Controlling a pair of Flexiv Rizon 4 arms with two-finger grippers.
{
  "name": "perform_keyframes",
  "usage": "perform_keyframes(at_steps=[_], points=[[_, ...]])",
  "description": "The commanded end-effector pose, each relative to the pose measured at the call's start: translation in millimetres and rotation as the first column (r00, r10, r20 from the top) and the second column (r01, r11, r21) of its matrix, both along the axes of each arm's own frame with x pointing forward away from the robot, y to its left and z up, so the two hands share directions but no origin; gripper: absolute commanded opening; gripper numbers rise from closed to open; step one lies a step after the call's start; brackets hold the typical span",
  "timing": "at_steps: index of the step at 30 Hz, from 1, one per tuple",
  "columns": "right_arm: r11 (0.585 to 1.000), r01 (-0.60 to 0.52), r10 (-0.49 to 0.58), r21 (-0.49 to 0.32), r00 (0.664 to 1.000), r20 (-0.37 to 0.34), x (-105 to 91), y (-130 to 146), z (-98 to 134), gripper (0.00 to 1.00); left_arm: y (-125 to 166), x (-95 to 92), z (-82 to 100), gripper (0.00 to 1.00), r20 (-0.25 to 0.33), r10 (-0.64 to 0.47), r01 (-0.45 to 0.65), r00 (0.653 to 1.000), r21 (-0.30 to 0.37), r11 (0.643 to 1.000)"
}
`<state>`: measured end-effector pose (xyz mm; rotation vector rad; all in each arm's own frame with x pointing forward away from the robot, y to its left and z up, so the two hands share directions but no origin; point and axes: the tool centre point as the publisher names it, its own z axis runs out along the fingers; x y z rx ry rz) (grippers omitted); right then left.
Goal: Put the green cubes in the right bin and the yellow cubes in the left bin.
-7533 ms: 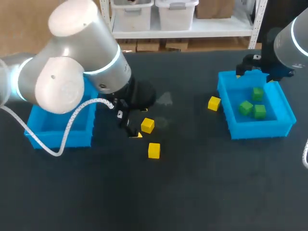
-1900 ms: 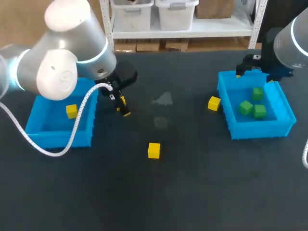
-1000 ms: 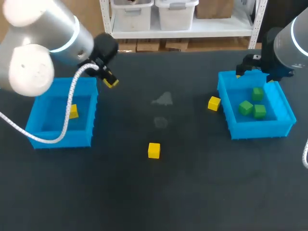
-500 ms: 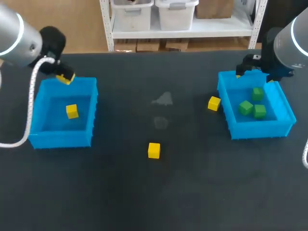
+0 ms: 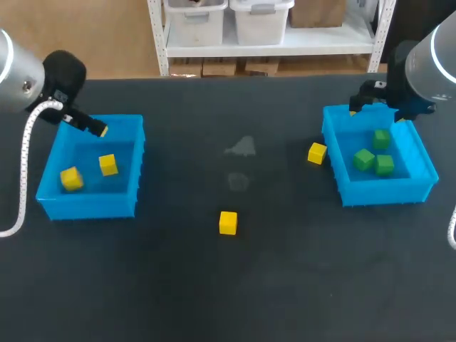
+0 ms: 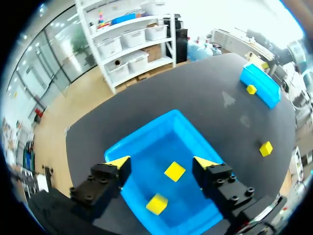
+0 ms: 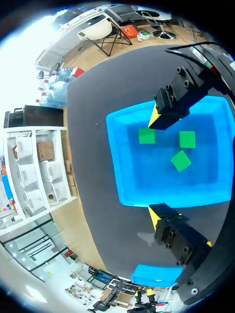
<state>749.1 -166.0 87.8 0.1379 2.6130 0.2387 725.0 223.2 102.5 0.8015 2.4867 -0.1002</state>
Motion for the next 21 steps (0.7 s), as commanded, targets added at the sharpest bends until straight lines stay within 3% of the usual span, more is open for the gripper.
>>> perform_keyframes(at_steps=[1, 7, 11, 21], points=[[1.0, 0.003, -0.003, -0.001, 1.0, 0.005, -1.4, 0.0, -0.4, 1.0, -19.7, -1.1, 14.5, 1.0, -0.029, -0.114, 0.114, 0.993, 0.005, 0.994], [1.0, 0.003, -0.003, -0.001, 1.0, 0.005, -1.4, 0.0, -0.4, 1.0, -64.5, -20.4, 20.6, 1.0, -0.057, -0.318, 0.321, 0.946, 0.035, 0.947], [1.0, 0.003, -0.003, -0.001, 1.0, 0.005, -1.4, 0.0, -0.4, 1.0, -93.6, -41.5, 21.3, 1.0, -0.095, -0.439, 0.444, 0.893, 0.038, 0.895], [1.0, 0.003, -0.003, -0.001, 1.0, 0.005, -1.4, 0.0, -0.4, 1.0, -151.8, -97.7, 25.7, 1.0, -0.203, -0.616, 0.628, 0.761, -0.008, 0.778]])
